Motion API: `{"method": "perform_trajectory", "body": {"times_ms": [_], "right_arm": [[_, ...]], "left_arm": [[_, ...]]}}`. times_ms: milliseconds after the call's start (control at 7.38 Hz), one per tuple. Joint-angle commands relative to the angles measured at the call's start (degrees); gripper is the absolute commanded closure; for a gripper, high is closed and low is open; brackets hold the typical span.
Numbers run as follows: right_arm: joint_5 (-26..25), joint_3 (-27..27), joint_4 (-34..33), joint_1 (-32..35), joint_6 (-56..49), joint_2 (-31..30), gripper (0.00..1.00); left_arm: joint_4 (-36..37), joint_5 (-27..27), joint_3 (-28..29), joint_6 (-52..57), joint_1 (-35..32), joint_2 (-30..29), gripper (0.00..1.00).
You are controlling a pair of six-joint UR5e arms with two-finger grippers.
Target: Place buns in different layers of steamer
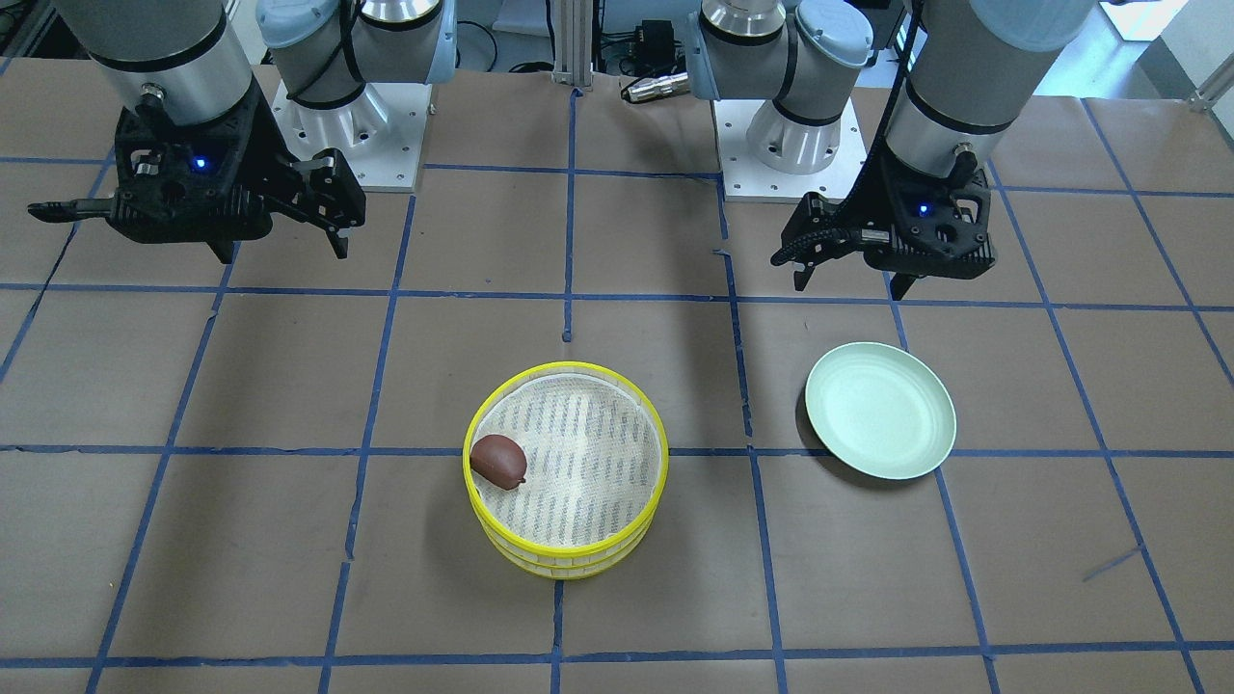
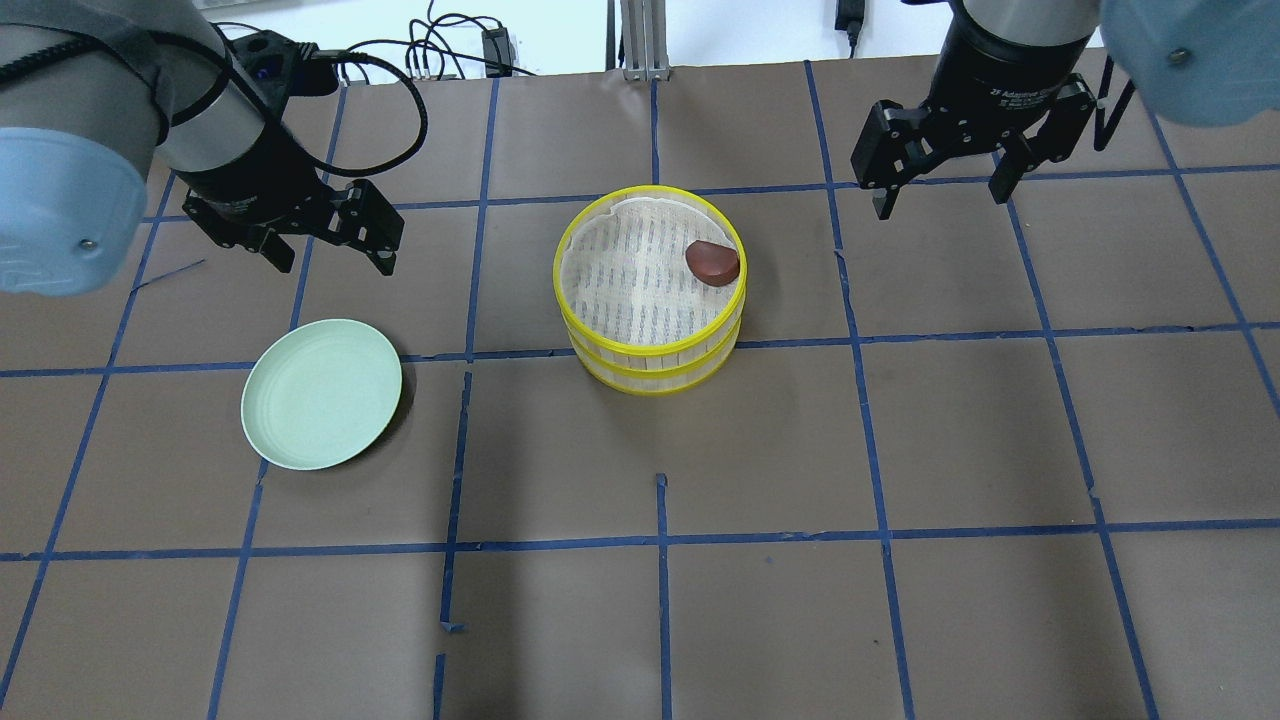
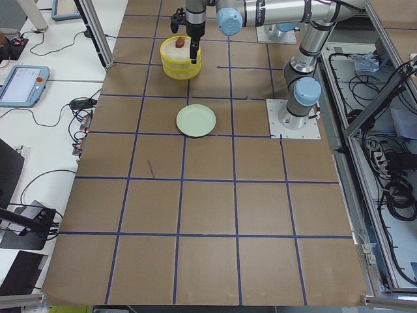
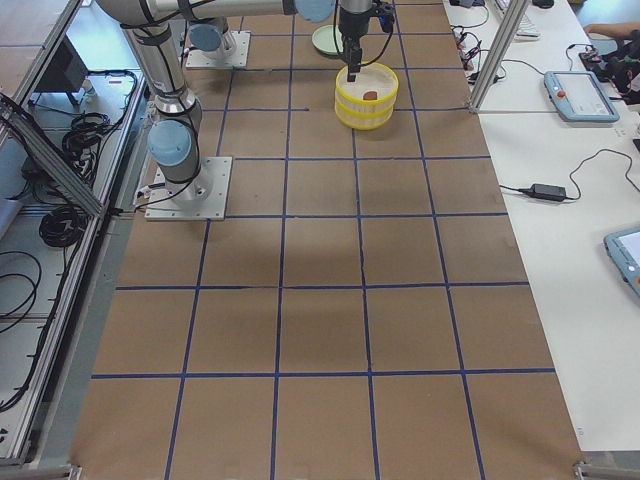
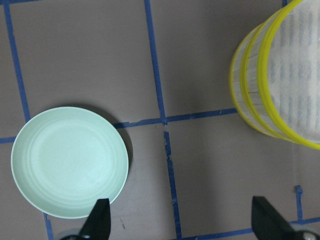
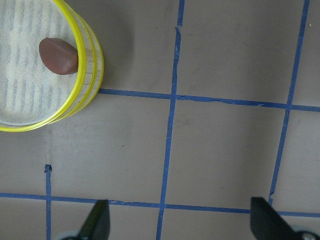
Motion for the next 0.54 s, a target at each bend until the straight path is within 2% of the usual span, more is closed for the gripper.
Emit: {"method": "perform_trajectory", "body": {"times_ms": [0, 406], "right_arm": [[-0.4, -0.1, 0.1, -0.2, -0.2, -0.3, 0.0], [-0.5, -0.1, 0.2, -0.3, -0.2, -0.4, 0.0]], "left_arm": [[0.1, 0.1, -0.5, -0.1, 0.1, 0.0, 0.0], [0.2, 0.0, -0.8, -0.1, 0.1, -0.1, 0.0]]}}
